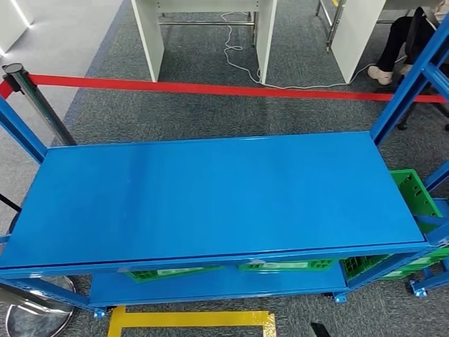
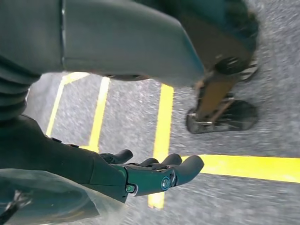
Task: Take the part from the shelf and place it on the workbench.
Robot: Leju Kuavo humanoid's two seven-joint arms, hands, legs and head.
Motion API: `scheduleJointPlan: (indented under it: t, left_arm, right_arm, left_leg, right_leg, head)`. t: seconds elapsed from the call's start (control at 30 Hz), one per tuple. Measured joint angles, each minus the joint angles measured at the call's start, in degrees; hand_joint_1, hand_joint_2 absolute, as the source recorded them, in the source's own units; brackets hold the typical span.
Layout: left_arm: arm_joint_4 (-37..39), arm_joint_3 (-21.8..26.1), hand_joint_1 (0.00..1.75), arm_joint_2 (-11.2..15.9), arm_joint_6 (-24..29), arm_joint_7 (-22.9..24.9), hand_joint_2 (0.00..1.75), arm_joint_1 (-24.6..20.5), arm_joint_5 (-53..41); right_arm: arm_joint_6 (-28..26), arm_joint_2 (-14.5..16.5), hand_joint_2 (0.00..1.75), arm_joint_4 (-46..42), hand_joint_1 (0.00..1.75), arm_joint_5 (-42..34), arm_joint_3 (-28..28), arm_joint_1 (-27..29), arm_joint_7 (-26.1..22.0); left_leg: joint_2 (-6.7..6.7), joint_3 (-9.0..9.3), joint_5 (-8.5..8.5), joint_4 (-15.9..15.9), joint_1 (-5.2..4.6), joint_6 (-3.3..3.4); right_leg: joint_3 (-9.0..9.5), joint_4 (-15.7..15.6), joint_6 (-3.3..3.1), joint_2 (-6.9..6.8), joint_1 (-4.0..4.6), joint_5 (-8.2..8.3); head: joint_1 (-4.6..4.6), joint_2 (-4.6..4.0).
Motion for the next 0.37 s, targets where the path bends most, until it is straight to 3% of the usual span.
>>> scheduleJointPlan:
  t: [0.2, 0.33, 0.37]
  left_arm:
    - [-2.93, -5.68, 0.0, 1.35, -1.58, 0.44, 1.75, -1.18, 7.3]
    - [-3.95, -7.31, 0.0, 1.84, -1.83, 0.7, 0.0, -1.45, 8.65]
    - [-4.04, -7.48, 0.0, 1.87, -1.83, 0.72, 0.0, -1.45, 8.69]
  right_arm:
    - [0.12, -0.64, 0.0, 0.55, 0.0, -5.46, 1.71, 3.52, -1.43]
    - [0.19, -0.87, 0.0, 0.8, 0.0, -6.48, 2.25, 4.46, -1.75]
    - [0.19, -0.9, 0.0, 0.81, 0.0, -6.5, 2.29, 4.54, -1.76]
  left_leg:
    - [0.0, -0.03, -0.02, 0.04, -0.29, 0.4]
    - [0.01, 0.0, -0.02, 0.05, -0.29, 0.42]
    - [0.01, 0.01, -0.02, 0.05, -0.29, 0.42]
  right_leg:
    - [0.62, -0.05, 0.42, 0.08, -0.32, 0.12]
    - [0.38, -0.06, 0.45, 0.08, -0.32, 0.11]
    - [0.31, -0.06, 0.45, 0.08, -0.32, 0.1]
  head:
    - [-0.03, 0.0]
    - [-0.04, -0.01]
    - [-0.04, -0.01]
